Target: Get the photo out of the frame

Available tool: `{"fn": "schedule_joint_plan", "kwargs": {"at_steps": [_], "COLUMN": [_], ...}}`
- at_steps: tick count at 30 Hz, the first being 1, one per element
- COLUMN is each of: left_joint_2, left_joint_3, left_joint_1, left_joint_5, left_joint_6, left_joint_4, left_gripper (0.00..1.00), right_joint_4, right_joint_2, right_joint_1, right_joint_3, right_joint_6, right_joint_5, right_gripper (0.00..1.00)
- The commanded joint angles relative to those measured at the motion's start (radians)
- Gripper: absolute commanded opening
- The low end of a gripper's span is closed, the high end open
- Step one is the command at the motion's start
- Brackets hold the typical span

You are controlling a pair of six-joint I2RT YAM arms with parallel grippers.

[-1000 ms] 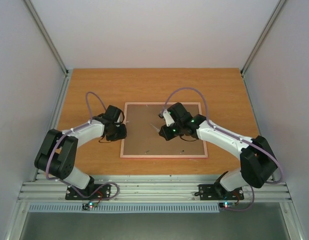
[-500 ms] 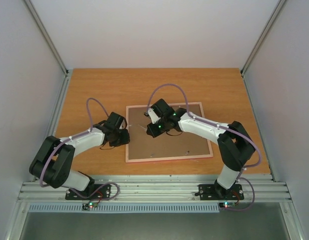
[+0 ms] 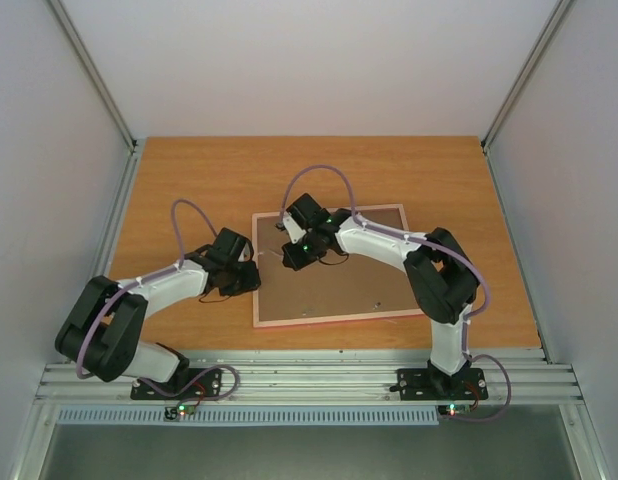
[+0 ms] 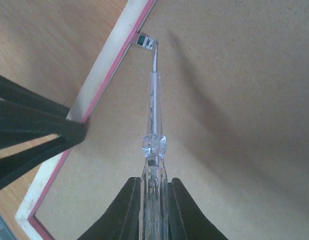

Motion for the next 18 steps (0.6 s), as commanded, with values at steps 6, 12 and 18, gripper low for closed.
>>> {"fn": "schedule_joint_plan", "kwargs": {"at_steps": [6, 12, 18], "left_joint_2": [-0.001, 0.006, 0.010], "left_joint_3": [-0.030, -0.026, -0.026], "left_joint_1": [-0.014, -0.014, -0.014], "left_joint_5": [0.028, 0.030, 0.025], "left_joint_6": [0.010, 0.010, 0.013], "left_joint_4": [-0.020, -0.019, -0.018], "left_gripper": [0.22, 0.21, 0.21], "right_joint_4": [-0.015, -0.033, -0.049], "right_joint_2": [0.075, 0.117, 0.155], "right_joint_1": [0.009, 0.008, 0.009], "right_joint_3": [0.088, 0.134, 0.171], "right_joint_6": [-0.016, -0.023, -0.028], "right_joint_5": [-0.012, -0.018, -0.027], "right_gripper": [0.01, 0.01, 0.01]}}
